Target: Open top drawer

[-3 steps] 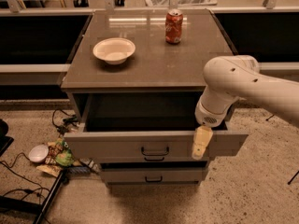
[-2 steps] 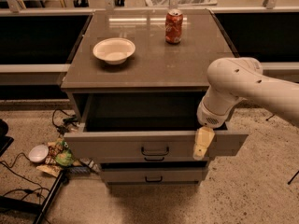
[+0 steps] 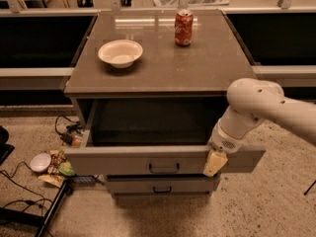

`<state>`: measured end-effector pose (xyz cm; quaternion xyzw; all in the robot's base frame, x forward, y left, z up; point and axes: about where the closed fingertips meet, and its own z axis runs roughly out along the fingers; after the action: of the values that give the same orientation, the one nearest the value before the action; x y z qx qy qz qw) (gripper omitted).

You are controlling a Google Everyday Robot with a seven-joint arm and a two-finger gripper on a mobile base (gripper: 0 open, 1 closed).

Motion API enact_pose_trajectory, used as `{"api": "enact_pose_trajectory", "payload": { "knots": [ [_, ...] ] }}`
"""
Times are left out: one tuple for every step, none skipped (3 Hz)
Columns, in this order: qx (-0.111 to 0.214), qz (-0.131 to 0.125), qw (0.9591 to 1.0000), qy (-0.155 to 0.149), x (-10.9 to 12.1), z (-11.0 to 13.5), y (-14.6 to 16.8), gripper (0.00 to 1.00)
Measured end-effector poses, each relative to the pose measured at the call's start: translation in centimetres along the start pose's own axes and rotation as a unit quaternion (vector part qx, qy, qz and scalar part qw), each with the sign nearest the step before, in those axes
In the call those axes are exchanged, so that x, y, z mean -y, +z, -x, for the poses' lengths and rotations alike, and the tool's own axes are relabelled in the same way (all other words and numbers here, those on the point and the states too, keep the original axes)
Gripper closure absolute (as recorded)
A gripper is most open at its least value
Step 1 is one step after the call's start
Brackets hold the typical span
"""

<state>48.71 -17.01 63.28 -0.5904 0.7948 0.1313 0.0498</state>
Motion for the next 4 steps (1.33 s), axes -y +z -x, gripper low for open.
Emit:
{"api": "enact_pose_trajectory", "payload": {
  "knots": [
    [0.000,0.000,1.0000,0.000,0.0,0.0,-0.1,0.64],
    [-0.014,-0.003,0.9999,0.001,-2.0,-0.1,-1.0,0.88],
    [-0.017,-0.003,0.9999,0.002,-2.4,-0.2,-1.1,1.00],
    [-0.030,-0.003,0.9996,0.002,-4.4,-0.5,-2.0,1.00]
  ]
}}
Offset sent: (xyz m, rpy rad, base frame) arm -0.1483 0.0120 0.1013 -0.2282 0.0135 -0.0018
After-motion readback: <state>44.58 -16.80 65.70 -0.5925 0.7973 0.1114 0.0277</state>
